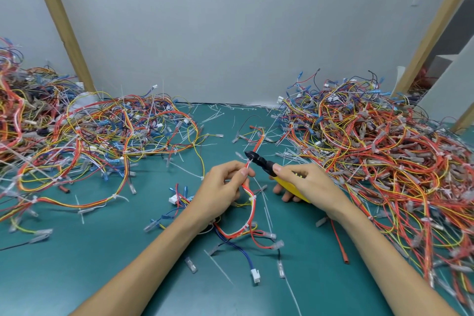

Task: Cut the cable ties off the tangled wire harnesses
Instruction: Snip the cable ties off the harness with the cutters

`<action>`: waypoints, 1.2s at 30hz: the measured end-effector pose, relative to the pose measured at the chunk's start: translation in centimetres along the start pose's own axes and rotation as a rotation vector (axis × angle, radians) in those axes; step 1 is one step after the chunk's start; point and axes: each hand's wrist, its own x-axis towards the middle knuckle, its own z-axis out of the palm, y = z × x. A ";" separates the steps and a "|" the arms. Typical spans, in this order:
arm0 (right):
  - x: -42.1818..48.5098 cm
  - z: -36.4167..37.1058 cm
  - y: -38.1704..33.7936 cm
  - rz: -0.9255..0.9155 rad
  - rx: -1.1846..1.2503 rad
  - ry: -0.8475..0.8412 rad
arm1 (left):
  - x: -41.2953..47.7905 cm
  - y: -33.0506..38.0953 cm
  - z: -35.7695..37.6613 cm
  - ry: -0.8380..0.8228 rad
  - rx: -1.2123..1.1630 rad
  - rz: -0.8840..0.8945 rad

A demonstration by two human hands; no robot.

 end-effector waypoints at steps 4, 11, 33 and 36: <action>0.0 -0.3 0.0 0.012 0.061 -0.064 | 0.0 -0.2 0.1 -0.009 0.011 0.023; 0.0 -0.3 -0.1 0.036 0.110 -0.194 | 0.0 -0.3 0.0 -0.019 0.028 0.028; -0.3 0.4 -0.3 0.084 0.179 -0.147 | -0.3 0.9 -0.1 0.000 -0.143 -0.091; -0.6 1.0 -0.6 0.067 0.218 -0.049 | -0.3 1.1 -0.2 0.029 -0.164 -0.107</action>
